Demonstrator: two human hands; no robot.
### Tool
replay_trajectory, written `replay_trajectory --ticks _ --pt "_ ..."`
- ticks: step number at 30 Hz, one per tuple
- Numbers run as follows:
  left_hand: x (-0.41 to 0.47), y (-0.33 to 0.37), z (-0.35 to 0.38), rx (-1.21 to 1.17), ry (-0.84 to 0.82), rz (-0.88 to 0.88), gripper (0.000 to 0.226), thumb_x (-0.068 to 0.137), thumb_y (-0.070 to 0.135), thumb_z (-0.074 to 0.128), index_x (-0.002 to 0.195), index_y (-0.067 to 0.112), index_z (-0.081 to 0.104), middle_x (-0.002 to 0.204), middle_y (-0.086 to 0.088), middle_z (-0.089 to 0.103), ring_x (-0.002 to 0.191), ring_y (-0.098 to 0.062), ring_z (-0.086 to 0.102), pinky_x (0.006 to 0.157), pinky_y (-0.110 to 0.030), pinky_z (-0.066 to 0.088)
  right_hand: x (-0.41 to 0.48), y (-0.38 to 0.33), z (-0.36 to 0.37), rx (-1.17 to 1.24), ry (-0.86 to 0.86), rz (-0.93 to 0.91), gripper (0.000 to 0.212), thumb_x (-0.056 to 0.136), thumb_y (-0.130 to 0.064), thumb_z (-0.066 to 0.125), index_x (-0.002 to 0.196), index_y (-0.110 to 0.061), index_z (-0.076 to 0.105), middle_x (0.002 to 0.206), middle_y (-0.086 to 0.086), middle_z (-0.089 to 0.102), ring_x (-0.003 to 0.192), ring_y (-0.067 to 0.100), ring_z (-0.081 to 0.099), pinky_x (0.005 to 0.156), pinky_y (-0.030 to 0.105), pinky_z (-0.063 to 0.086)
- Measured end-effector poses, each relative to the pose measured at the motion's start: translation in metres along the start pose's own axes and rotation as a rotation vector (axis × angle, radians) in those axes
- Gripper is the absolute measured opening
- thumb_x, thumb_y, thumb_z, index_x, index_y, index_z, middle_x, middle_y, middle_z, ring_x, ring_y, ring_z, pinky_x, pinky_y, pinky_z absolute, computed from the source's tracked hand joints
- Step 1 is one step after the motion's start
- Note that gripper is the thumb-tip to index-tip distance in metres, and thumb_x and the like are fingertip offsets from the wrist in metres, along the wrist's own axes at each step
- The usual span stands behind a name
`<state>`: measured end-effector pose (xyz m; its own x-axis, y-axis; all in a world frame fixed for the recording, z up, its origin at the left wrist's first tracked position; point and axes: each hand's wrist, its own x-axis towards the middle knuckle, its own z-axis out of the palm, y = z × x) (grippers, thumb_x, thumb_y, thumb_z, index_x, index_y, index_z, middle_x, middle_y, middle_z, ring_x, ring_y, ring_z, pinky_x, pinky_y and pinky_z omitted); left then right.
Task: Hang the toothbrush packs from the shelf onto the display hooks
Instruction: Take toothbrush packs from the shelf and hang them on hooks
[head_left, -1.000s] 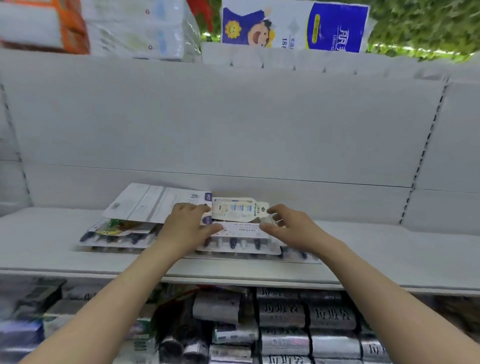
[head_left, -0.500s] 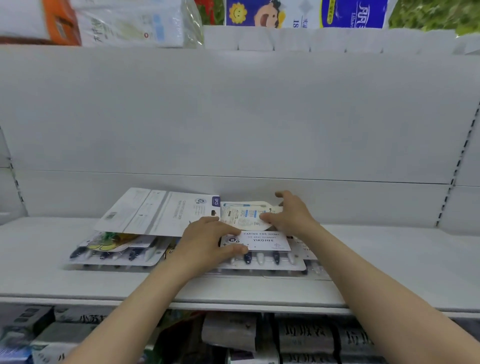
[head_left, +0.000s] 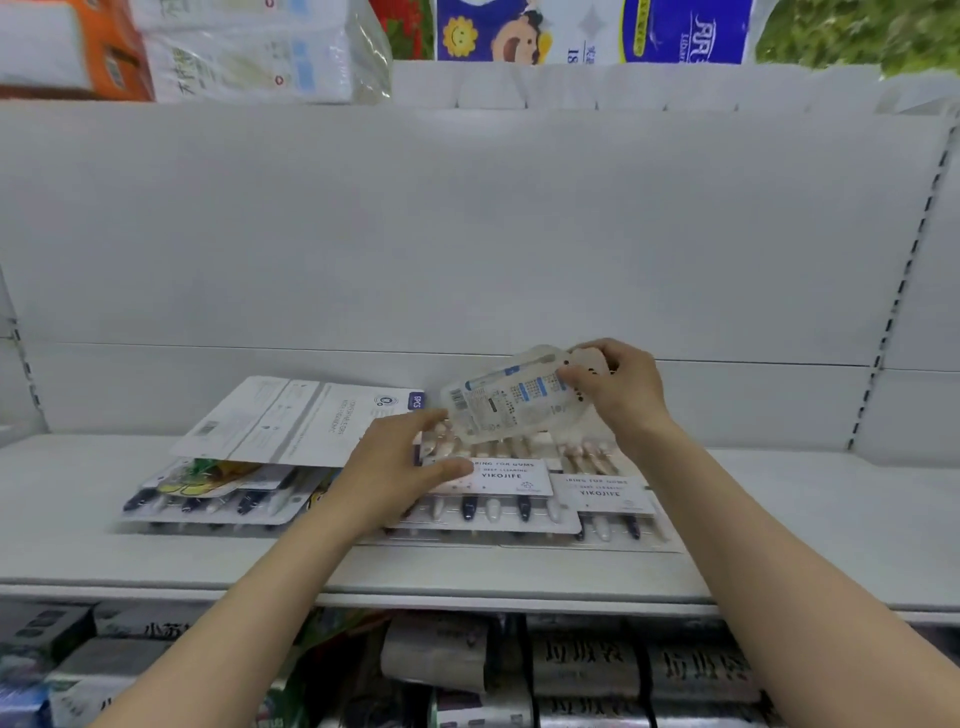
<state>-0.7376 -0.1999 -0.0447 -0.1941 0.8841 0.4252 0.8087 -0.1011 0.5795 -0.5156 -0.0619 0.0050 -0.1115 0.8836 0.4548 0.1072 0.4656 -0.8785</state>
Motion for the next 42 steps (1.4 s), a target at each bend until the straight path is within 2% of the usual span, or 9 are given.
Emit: replay_trajectory --ticks 5,9,14,19,25,28,33,38,42 --pt "0.006 0.047 0.000 -0.329 0.322 -0.037 0.102 0.073 0.058 0.073 0.156 0.037 0.017 0.155 0.010 0.034 0.126 -0.013 0.050 0.102 -0.035 0.045 -0.020 -0.023 -0.044 0.264 -0.057 -0.163 0.013 0.083 -0.005 0.078 0.086 -0.016 0.071 0.083 -0.003 0.071 0.082 0.014 0.067 0.072 0.024 0.055" --pt "0.001 0.071 0.018 -0.265 0.387 0.143 0.049 0.086 0.031 0.074 0.132 0.035 0.059 0.117 0.021 0.059 0.107 -0.016 0.056 0.087 -0.032 0.051 -0.033 -0.019 -0.068 0.334 -0.134 -0.165 0.014 0.082 -0.007 0.077 0.091 -0.014 0.070 0.087 0.002 0.071 0.087 0.020 0.066 0.080 0.031 0.056" --pt "-0.013 0.087 0.045 -0.215 0.605 0.292 0.012 0.086 0.017 0.075 0.096 0.024 0.076 0.087 0.017 0.067 0.093 -0.014 0.057 0.082 -0.030 0.047 -0.043 -0.011 -0.057 0.418 -0.080 0.161 0.051 0.089 -0.023 0.075 0.132 -0.009 0.052 0.123 0.012 0.061 0.114 0.023 0.063 0.090 0.038 0.059" --pt "-0.021 0.084 0.053 -0.050 0.710 0.372 0.013 0.083 0.019 0.076 0.096 0.019 0.076 0.088 0.008 0.068 0.089 -0.018 0.056 0.078 -0.013 0.037 -0.066 -0.027 -0.024 0.637 -0.291 0.434 0.048 0.090 -0.049 0.066 0.104 -0.005 0.056 0.112 0.019 0.069 0.104 0.033 0.071 0.094 0.049 0.056" --pt "-0.038 0.061 0.042 0.004 0.463 0.419 0.041 0.074 0.040 0.080 0.112 0.024 0.074 0.108 0.010 0.064 0.103 -0.008 0.051 0.086 -0.016 0.042 -0.075 -0.029 0.026 0.647 -0.293 0.395 0.016 0.102 -0.015 0.056 0.107 -0.001 0.060 0.085 0.014 0.068 0.073 0.025 0.070 0.068 0.039 0.061" --pt "-0.045 0.036 0.023 -0.065 0.390 0.305 0.057 0.074 0.061 0.070 0.122 0.031 0.068 0.116 0.019 0.061 0.111 0.001 0.047 0.094 -0.009 0.036 -0.071 -0.020 0.037 0.509 -0.197 0.267 0.015 0.101 -0.015 0.057 0.113 -0.012 0.065 0.105 0.010 0.074 0.095 0.026 0.071 0.090 0.048 0.057" --pt "-0.046 -0.024 -0.020 0.160 0.545 -0.040 0.040 0.096 0.026 0.062 0.136 0.022 0.059 0.134 0.000 0.061 0.132 -0.022 0.044 0.107 -0.031 0.034 -0.071 -0.014 0.046 0.485 -0.183 0.149 0.007 0.096 -0.018 0.066 0.102 -0.021 0.068 0.098 -0.002 0.077 0.093 0.018 0.073 0.082 0.036 0.056" --pt "-0.042 -0.055 -0.044 0.511 0.269 -0.322 0.069 0.092 0.015 0.054 0.155 0.030 0.029 0.164 -0.002 0.020 0.153 -0.025 0.002 0.124 -0.045 0.003 -0.071 -0.015 0.060 0.516 -0.206 0.112 0.008 0.095 -0.018 0.066 0.102 -0.020 0.070 0.091 -0.004 0.078 0.086 0.017 0.076 0.075 0.032 0.059" --pt "-0.033 -0.064 -0.047 0.598 0.282 -0.310 0.068 0.091 0.011 0.055 0.152 0.033 0.035 0.163 -0.002 0.025 0.153 -0.024 0.003 0.123 -0.046 -0.003 -0.069 -0.015 0.065 0.525 -0.228 0.078 0.013 0.095 -0.018 0.067 0.107 -0.018 0.071 0.098 0.000 0.078 0.091 0.020 0.075 0.076 0.034 0.060"
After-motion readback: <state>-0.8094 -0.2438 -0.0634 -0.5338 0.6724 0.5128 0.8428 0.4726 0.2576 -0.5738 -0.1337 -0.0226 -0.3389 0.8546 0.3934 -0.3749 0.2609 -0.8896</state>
